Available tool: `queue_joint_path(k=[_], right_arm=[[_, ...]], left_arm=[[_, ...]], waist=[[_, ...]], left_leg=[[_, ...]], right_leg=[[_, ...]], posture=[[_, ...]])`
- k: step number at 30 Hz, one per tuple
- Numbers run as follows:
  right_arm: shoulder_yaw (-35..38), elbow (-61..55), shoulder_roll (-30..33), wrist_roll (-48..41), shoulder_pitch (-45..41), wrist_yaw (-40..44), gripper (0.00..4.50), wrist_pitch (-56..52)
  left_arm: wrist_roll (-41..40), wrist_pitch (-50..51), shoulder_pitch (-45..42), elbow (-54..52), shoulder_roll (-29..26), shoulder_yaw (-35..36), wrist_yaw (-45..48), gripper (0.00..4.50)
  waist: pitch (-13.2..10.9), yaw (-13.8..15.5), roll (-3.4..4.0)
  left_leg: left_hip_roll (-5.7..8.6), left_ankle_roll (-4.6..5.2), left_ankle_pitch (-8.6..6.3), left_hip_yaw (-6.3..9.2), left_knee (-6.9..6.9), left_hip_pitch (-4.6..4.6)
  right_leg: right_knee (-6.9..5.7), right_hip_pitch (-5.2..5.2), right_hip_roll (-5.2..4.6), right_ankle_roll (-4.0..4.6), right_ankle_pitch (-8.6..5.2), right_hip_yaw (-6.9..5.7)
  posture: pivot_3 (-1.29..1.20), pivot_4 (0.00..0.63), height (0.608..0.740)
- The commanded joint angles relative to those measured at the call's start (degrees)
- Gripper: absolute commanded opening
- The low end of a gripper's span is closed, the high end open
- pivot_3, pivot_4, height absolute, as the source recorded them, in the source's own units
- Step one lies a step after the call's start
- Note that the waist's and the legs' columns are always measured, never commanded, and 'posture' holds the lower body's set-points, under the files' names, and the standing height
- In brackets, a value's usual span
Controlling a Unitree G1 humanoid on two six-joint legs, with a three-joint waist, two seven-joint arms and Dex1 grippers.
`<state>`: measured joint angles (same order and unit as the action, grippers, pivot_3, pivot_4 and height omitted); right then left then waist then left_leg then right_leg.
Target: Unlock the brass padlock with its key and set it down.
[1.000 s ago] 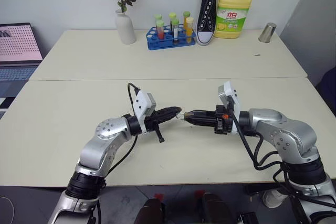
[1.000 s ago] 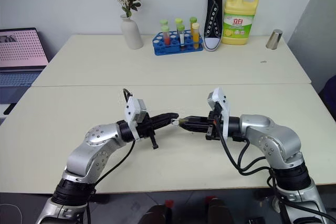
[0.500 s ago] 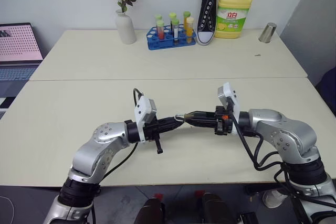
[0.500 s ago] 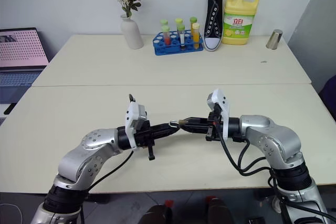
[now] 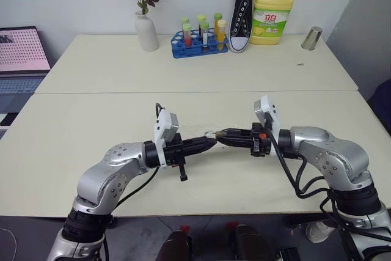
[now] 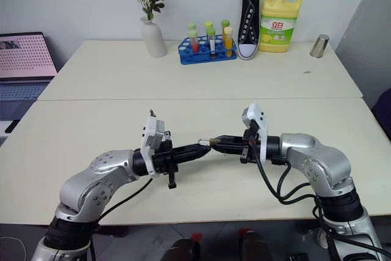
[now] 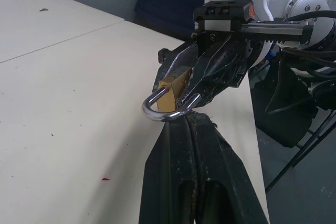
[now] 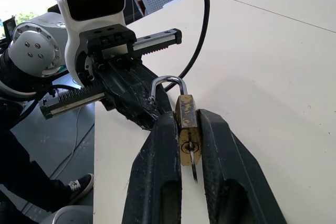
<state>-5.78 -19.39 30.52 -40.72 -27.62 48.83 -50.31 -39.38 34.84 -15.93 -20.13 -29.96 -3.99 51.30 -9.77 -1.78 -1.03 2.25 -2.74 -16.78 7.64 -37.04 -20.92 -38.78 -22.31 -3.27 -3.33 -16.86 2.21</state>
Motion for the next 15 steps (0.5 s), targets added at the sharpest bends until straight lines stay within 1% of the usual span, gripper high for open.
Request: queue_joint_path(k=[1, 9, 15], right_arm=[[-0.2, -0.9, 0.3, -0.3, 0.1, 1.0, 0.17, 0.7], [-0.4, -0.9, 0.5, -0.4, 0.3, 1.0, 0.17, 1.0], [-0.6, -0.9, 0.5, -0.4, 0.4, 1.1, 0.17, 1.1]], left_arm=[[-3.1, 0.5, -2.2, -2.1, 1.1, 3.0, -1.3, 0.0], [-5.4, 3.1, -1.9, -3.0, -0.2, 4.0, -0.2, 0.0], [-3.8, 2.1, -0.2, -2.9, -2.3, 3.5, 1.7, 0.0]], waist=[[0.0, 0.0, 0.0], [0.0, 0.0, 0.0], [0.0, 0.0, 0.0]], left_leg=[[0.0, 0.0, 0.0, 0.0, 0.0, 0.0], [0.0, -0.01, 0.0, 0.0, 0.0, 0.0], [-0.01, -0.03, 0.02, 0.0, 0.0, 0.0]], right_leg=[[0.0, 0.0, 0.0, 0.0, 0.0, 0.01], [0.01, 0.0, 0.0, 0.0, 0.0, 0.01], [0.02, 0.0, 0.0, 0.0, 0.0, 0.01]], posture=[[0.0, 0.15, 0.74], [0.0, 0.15, 0.74], [0.0, 0.15, 0.74]])
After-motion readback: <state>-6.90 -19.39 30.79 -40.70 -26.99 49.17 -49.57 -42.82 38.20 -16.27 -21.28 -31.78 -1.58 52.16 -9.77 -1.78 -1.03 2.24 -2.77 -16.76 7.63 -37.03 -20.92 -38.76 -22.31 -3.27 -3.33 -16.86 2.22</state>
